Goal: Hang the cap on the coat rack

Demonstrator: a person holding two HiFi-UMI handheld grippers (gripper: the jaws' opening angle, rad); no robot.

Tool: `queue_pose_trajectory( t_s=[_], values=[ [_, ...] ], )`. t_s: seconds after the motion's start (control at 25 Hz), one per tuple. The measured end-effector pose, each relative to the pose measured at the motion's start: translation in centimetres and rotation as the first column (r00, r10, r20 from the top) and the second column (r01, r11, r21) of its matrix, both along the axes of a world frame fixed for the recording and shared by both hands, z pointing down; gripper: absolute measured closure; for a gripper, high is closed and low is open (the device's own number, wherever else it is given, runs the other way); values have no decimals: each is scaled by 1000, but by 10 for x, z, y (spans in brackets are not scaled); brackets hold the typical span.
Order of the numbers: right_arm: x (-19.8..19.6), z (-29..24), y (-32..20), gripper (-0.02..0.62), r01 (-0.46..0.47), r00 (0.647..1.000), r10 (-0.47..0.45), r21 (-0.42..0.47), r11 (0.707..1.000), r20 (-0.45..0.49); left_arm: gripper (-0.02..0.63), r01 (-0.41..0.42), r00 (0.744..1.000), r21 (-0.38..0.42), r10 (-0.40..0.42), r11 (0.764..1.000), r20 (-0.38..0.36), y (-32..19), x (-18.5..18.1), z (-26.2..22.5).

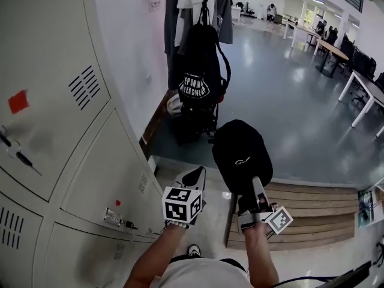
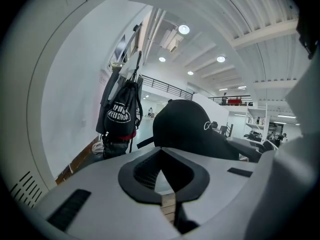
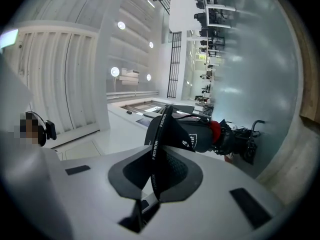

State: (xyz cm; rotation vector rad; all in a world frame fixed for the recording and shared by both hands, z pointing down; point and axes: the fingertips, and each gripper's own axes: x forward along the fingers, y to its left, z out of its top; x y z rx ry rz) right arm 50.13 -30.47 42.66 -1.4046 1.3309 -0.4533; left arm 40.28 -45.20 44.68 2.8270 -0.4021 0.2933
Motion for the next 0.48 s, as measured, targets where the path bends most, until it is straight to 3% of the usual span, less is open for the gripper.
queue_pose_trajectory(
  t_s=[0.24,0.48],
  values=[
    [21,-7,-34,575,-3,999,3,8,1000,-37,603,-39,999,-1,39,999,-8,-18,21,-2],
    [35,0,-47,575,4,1000,-4,-9,1000,8,603,-54,999,-12,54,998,1,-23,37,2]
  ],
)
